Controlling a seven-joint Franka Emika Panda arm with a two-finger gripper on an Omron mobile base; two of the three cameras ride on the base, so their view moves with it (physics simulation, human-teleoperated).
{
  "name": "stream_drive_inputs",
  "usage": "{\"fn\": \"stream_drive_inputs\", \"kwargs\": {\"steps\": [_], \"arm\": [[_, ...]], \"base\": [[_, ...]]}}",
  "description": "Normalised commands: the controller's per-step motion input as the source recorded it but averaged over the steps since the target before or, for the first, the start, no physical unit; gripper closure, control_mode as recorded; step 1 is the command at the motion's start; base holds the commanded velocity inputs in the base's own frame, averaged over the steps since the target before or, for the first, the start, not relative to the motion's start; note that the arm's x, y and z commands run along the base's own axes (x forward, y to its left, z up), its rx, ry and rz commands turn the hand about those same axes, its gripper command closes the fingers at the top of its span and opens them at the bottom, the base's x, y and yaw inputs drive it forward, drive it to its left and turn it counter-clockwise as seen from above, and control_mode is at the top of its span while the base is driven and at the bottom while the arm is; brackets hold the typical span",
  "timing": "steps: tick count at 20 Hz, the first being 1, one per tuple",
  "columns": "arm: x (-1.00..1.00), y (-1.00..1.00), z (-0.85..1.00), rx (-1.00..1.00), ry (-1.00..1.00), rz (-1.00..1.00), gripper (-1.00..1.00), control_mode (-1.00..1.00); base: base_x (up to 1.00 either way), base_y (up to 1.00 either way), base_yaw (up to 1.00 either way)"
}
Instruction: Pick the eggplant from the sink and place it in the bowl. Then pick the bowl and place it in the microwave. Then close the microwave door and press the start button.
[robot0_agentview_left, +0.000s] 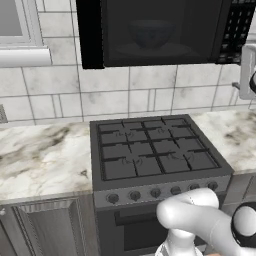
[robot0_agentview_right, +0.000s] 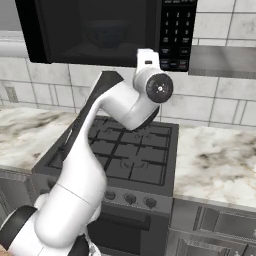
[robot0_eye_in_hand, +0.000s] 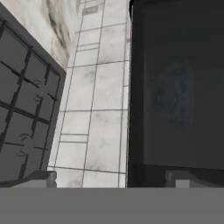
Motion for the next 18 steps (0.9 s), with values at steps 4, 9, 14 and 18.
{"fn": "stream_drive_inputs", "kwargs": {"steps": [4, 9, 14, 18], "arm": [[0.2, -0.72, 0.0, 0.14, 0.0, 0.0, -1.0, -1.0], [0.22, -0.17, 0.0, 0.04, -0.01, -0.01, 1.0, -1.0], [0.36, 0.21, 0.0, 0.0, -0.07, -0.01, 1.0, -1.0], [0.54, 0.17, 0.0, 0.0, -0.09, -0.01, 1.0, -1.0]], "base": [[0.0, 0.0, 0.0], [0.0, 0.0, 0.0], [0.0, 0.0, 0.0], [0.0, 0.0, 0.0]]}}
